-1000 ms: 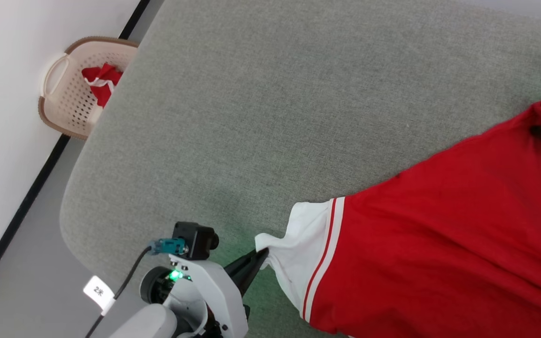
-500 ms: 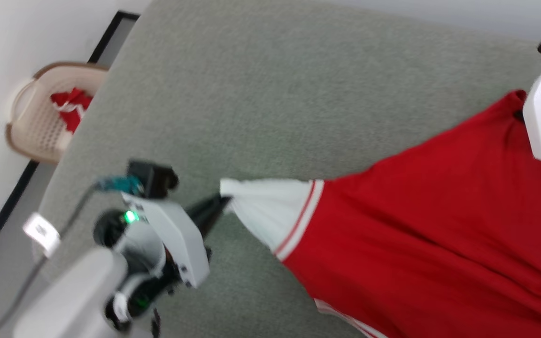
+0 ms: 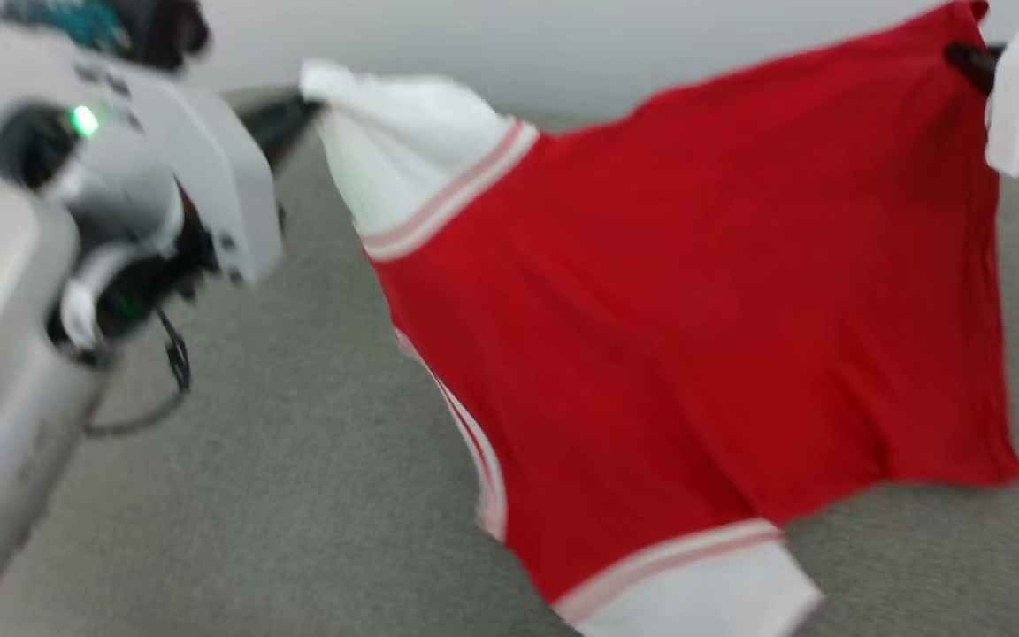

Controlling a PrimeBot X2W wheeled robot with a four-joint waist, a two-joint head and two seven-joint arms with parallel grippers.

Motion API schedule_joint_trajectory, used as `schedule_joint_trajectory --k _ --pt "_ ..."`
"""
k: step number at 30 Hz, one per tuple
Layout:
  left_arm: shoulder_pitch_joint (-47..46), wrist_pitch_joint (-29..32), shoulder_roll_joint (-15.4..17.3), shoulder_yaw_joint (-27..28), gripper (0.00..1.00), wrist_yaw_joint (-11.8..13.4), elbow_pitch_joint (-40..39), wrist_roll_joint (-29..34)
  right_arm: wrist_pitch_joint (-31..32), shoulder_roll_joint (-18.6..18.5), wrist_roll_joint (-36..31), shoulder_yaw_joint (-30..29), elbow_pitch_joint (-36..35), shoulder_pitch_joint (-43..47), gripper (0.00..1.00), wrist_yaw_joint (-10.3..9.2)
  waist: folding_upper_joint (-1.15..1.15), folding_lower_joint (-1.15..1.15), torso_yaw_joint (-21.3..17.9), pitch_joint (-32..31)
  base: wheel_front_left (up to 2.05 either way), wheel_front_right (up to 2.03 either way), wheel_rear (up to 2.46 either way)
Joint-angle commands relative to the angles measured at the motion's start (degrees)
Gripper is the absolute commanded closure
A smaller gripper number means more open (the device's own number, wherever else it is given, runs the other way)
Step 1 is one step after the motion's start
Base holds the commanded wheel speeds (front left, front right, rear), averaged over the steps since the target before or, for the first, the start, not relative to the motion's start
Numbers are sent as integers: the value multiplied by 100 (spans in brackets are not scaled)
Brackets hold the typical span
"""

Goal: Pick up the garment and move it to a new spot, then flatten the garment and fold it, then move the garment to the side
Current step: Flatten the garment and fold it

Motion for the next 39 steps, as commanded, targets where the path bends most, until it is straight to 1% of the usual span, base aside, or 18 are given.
schedule_joint_trajectory --k 1,9,11,18,23,28,31,34,36,39 --pt "-333 19 -21 20 100 -117 208 96 -152 88 -131 -85 73 -177 100 -5 0 0 -461 -434 0 0 0" --pt "-1785 -70 -252 -37 100 -442 1370 530 -842 527 -401 -518 567 -621 100 -4 0 0 -769 -753 0 0 0" --pt "-2113 -168 -302 -40 100 -520 1646 641 -962 644 -366 -633 620 -699 100 -5 0 0 -837 -803 0 0 0" --pt "-3010 -498 -421 -113 100 -723 2536 896 -1114 784 -477 -701 552 -919 100 -5 0 0 -1035 -835 0 0 0" --pt "-3366 -710 -457 -175 100 -795 2891 967 -1157 773 -598 -723 492 -1024 100 -5 0 0 -1109 -688 0 0 0" --pt "-3829 -973 -471 -244 100 -844 3278 1014 -1197 719 -736 -881 499 -1267 100 -5 0 0 -1163 -209 0 0 0" --pt "-4082 -1189 -459 -306 100 -864 3446 1048 -1317 696 -869 -1002 570 -1448 100 -5 0 0 -1187 210 0 0 0" --pt "-4443 -1425 -414 -368 100 -862 3587 1139 -1506 721 -1137 -1124 641 -1742 100 -5 0 0 -1246 749 0 0 0" --pt "-4696 -1725 -433 -443 100 -864 3662 1257 -1727 790 -1326 -1192 724 -1901 100 -5 0 0 -1302 1117 0 0 0" --pt "-4911 -2288 -545 -639 100 -862 3859 1444 -2141 1016 -1585 -1331 999 -1958 100 -5 0 0 -1415 1492 0 0 0"
